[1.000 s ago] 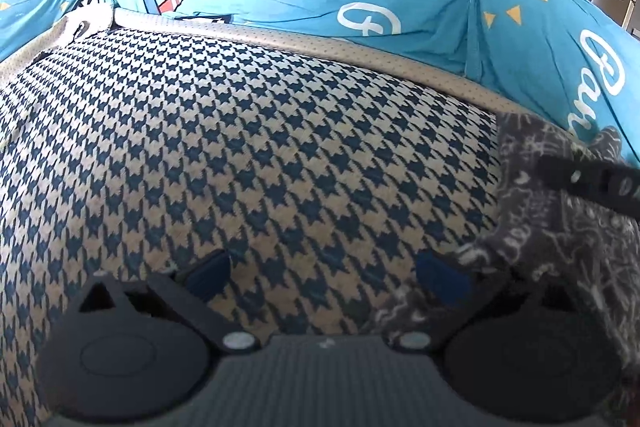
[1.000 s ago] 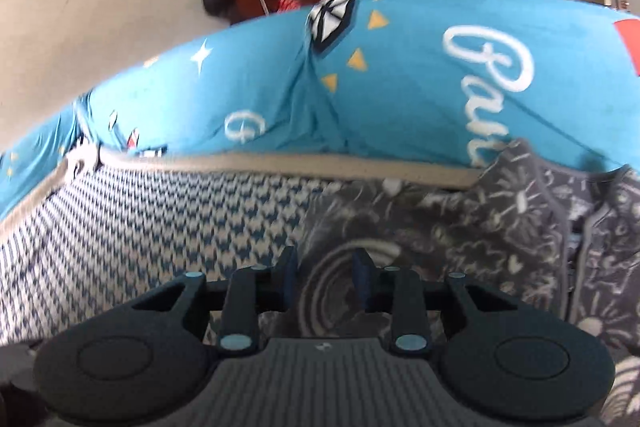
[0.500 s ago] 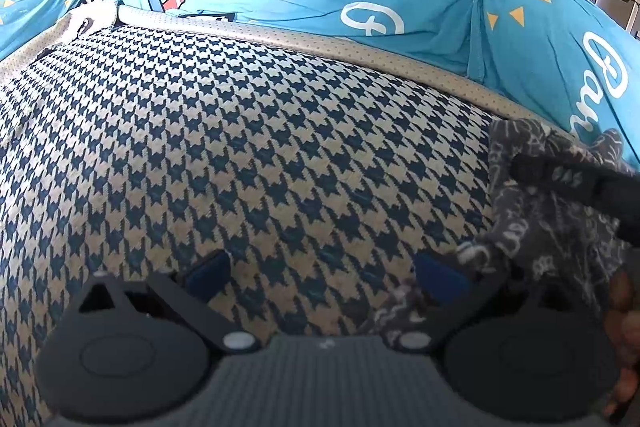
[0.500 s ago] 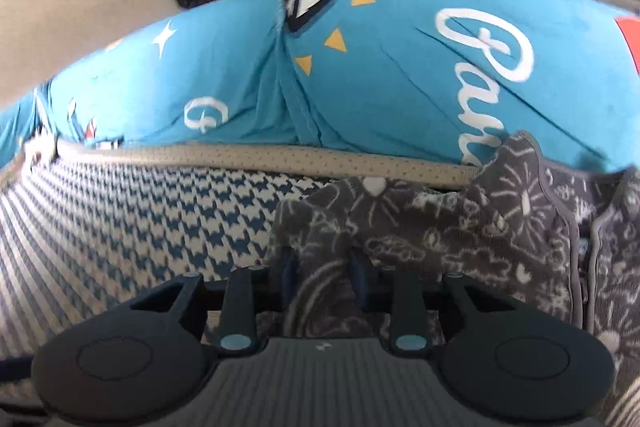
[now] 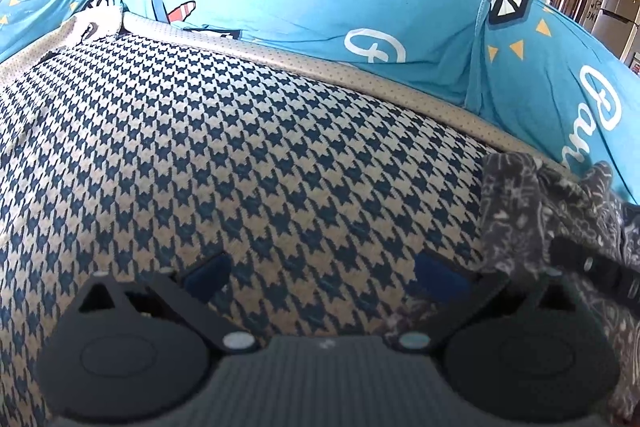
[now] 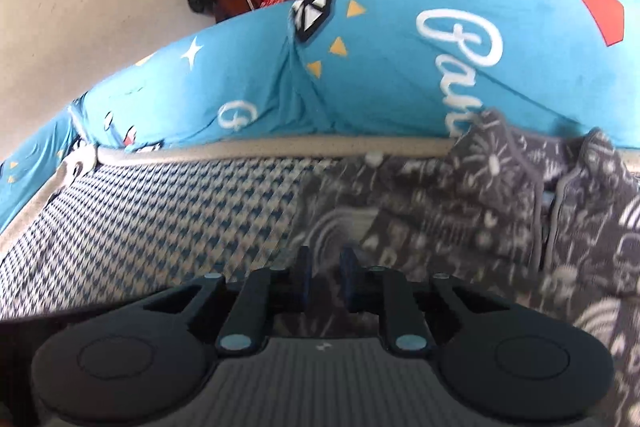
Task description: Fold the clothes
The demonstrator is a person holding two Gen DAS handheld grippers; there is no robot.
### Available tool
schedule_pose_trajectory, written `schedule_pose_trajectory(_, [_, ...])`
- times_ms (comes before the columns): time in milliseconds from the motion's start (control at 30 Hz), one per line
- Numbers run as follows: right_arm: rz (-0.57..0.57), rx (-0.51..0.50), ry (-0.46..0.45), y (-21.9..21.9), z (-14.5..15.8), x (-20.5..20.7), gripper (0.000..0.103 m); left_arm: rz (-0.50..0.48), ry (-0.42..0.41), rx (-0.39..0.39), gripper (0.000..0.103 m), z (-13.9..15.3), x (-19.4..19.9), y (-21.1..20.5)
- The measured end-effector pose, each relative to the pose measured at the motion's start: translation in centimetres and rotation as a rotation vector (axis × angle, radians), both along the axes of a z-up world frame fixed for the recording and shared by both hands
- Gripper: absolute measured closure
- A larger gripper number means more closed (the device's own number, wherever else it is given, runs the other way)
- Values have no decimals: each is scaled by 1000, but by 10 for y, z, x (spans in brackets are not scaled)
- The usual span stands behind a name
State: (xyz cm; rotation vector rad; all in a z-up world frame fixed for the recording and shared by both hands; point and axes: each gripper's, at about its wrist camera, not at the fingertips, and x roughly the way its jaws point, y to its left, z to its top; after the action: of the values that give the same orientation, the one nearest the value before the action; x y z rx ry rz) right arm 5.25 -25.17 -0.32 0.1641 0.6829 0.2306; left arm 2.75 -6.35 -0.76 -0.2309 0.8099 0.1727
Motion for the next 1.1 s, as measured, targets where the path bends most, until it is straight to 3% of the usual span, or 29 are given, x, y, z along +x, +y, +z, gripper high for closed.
schedule_pose_trajectory(300, [10,-109,38,31,-26,-20,86,-12,-7,-1,0,2,-2,-2])
schedule_pose_trajectory(500, [-24,-44,-2,24,-8,-29,86,3,-25,2,0,5,-3,0])
schedule_pose_trajectory(667, [20,-20,-66,29,-2,-33,86,27,-27,-12,0,7,-2,6])
schedule_pose_trajectory(833, [101,-38,-21,39,-16,-25,86,46,-31,-11,0,8,-1,12])
schedule_pose_trajectory(1000, [180,-129,-39,53,-20,-32,86,47,-25,-17,0,8,0,14])
schedule_pose_trajectory(1100, [188,-109,-22,51,-21,-31,85,38,-30,-17,0,9,-1,12])
